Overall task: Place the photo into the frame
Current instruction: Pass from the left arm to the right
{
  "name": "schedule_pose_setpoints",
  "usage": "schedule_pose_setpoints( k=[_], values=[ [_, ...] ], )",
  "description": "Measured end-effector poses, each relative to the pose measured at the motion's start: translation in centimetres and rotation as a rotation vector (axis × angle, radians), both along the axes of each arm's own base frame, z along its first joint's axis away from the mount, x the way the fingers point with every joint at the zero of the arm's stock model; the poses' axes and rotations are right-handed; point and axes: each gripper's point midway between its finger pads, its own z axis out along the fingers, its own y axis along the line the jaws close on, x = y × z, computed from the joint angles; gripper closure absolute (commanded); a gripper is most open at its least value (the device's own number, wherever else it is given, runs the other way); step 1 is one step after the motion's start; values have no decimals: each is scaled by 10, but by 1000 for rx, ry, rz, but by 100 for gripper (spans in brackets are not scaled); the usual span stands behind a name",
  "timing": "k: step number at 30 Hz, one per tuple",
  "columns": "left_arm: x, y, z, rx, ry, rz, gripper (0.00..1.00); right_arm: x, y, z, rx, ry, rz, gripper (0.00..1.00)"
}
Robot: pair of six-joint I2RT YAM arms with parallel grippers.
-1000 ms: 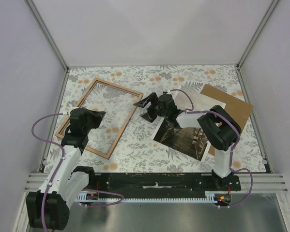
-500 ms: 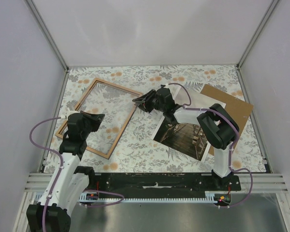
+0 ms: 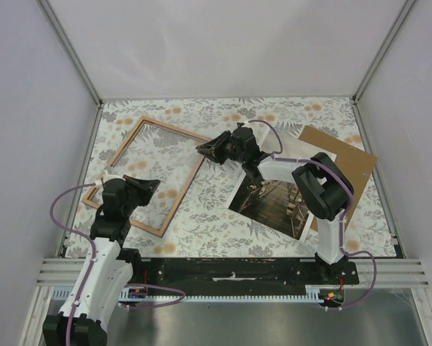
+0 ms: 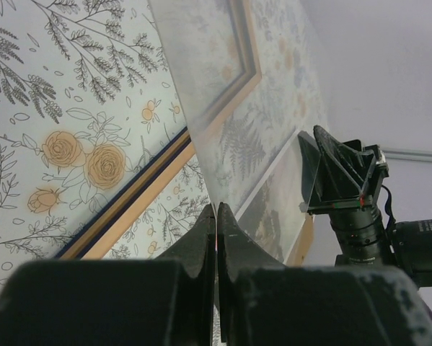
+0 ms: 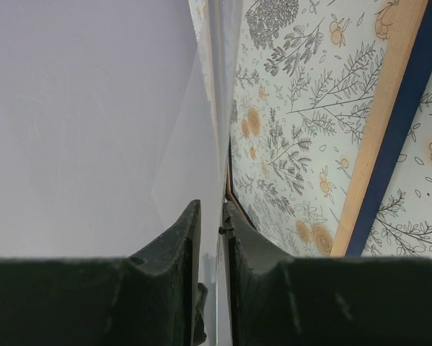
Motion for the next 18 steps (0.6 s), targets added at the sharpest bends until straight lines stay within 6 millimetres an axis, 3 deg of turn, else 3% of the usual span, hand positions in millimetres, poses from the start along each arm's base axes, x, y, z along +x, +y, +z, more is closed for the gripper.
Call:
schedule_pose_setpoints(
  k=[8,18],
  values=[
    [-9,-6,-16,-36,15,-26,98,2,3,7,5,-9,22,80],
    [-10,-12,-1,-55,-50,-58,98,9,8,22,-51,-51,54,81]
  ],
)
